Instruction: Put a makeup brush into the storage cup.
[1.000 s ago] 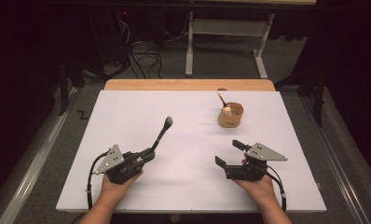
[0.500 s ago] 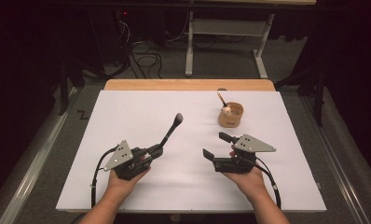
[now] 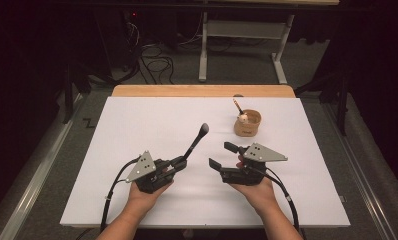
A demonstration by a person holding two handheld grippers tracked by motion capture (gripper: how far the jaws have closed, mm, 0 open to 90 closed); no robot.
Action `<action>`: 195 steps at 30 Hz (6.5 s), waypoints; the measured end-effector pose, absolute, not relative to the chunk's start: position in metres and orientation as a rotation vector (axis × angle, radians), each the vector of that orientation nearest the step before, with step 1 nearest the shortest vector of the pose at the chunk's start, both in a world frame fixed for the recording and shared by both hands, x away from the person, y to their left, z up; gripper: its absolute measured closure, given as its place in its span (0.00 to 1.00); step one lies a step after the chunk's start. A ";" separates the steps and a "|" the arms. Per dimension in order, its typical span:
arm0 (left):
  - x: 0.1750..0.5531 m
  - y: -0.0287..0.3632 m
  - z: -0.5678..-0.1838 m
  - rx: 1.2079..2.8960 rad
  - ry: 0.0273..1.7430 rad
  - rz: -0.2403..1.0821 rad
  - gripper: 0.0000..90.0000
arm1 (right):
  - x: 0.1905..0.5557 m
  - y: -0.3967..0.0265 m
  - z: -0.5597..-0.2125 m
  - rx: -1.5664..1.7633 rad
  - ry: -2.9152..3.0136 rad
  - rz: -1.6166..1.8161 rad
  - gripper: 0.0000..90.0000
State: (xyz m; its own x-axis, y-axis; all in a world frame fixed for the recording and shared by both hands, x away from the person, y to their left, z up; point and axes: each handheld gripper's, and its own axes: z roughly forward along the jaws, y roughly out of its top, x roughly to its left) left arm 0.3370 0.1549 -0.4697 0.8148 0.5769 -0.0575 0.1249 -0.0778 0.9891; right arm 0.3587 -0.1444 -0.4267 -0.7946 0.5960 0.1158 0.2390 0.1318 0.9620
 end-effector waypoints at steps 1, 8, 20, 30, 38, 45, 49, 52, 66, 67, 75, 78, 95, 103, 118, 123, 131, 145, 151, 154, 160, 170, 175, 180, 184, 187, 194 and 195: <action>0.337 0.153 -0.470 1.626 0.559 0.407 0.88 | 0.358 -0.144 -0.427 0.813 2.118 1.712 0.26; 0.339 0.139 -0.471 1.625 0.540 0.405 0.88 | 0.356 -0.140 -0.427 0.814 2.114 1.719 0.30; 0.337 0.120 -0.474 1.632 0.518 0.391 0.88 | 0.356 -0.140 -0.426 0.814 2.101 1.787 0.43; 0.336 0.112 -0.474 1.632 0.504 0.386 0.88 | 0.356 -0.139 -0.425 0.827 2.082 1.855 0.56; 0.336 0.110 -0.474 1.626 0.502 0.384 0.88 | 0.356 -0.138 -0.425 0.836 2.067 1.902 0.64; 0.335 0.110 -0.474 1.631 0.501 0.381 0.88 | 0.357 -0.137 -0.427 0.854 2.067 1.927 0.66; 0.334 0.110 -0.474 1.633 0.501 0.384 0.88 | 0.357 -0.137 -0.427 0.853 2.063 1.931 0.70; 0.334 0.110 -0.473 1.633 0.501 0.386 0.88 | 0.357 -0.137 -0.427 0.856 2.062 1.937 0.70; 0.334 0.109 -0.474 1.633 0.498 0.391 0.88 | 0.361 -0.142 -0.428 0.886 2.047 2.003 0.78; 0.333 0.109 -0.474 1.634 0.498 0.392 0.88 | 0.361 -0.142 -0.428 0.889 2.050 2.004 0.78; 0.333 0.109 -0.474 1.639 0.497 0.395 0.88 | 0.362 -0.143 -0.429 0.897 2.055 2.035 0.82; 0.333 0.108 -0.475 1.640 0.496 0.399 0.88 | 0.362 -0.143 -0.429 0.903 2.062 2.039 0.83; 0.334 0.107 -0.477 1.668 0.499 0.422 0.86 | 0.363 -0.141 -0.430 0.894 2.099 2.080 0.88; 0.335 0.108 -0.477 1.690 0.549 0.416 0.63 | 0.362 -0.141 -0.430 0.884 2.102 2.062 0.88; 0.337 0.117 -0.473 1.705 0.629 0.424 0.28 | 0.358 -0.143 -0.428 0.858 2.080 2.024 0.88; 0.339 0.125 -0.471 1.706 0.678 0.431 0.17 | 0.356 -0.144 -0.427 0.839 2.075 1.993 0.88; 0.343 0.136 -0.473 1.735 0.743 0.445 0.00 | 0.353 -0.147 -0.426 0.813 2.064 1.945 0.88; 0.342 0.162 -0.471 1.731 0.790 0.483 0.00 | 0.352 -0.155 -0.427 0.797 2.047 1.899 0.88; 0.342 0.178 -0.470 1.734 0.815 0.502 0.00 | 0.353 -0.158 -0.427 0.799 2.036 1.886 0.88; 0.342 0.187 -0.469 1.737 0.823 0.515 0.00 | 0.352 -0.159 -0.427 0.799 2.033 1.881 0.88; 0.342 0.206 -0.467 1.740 0.849 0.541 0.00 | 0.352 -0.163 -0.427 0.808 2.027 1.872 0.88; 0.339 0.231 -0.475 1.741 0.900 0.568 0.00 | 0.353 -0.170 -0.427 0.821 2.010 1.843 0.88; 0.336 0.235 -0.478 1.759 0.903 0.593 0.00 | 0.354 -0.175 -0.428 0.829 1.996 1.810 0.88; 0.332 0.236 -0.479 1.773 0.891 0.580 0.00 | 0.355 -0.183 -0.430 0.850 1.977 1.767 0.88; 0.330 0.240 -0.478 1.752 0.892 0.570 0.00 | 0.356 -0.191 -0.429 0.857 1.957 1.737 0.88; 0.329 0.244 -0.478 1.730 0.898 0.566 0.00 | 0.356 -0.200 -0.429 0.864 1.949 1.708 0.88; 0.328 0.246 -0.479 1.735 0.903 0.578 0.00 | 0.359 -0.219 -0.429 0.897 1.901 1.665 0.88; 0.328 0.246 -0.479 1.737 0.902 0.574 0.00 | 0.359 -0.221 -0.429 0.899 1.896 1.648 0.88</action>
State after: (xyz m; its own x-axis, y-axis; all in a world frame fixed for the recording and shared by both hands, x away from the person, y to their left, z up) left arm 0.3282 0.2456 -0.4792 0.6011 0.7979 -0.0463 0.2952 -0.1678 0.9406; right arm 0.3590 -0.2213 -0.4290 -0.6755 0.7341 0.0696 0.1714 0.0645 0.9831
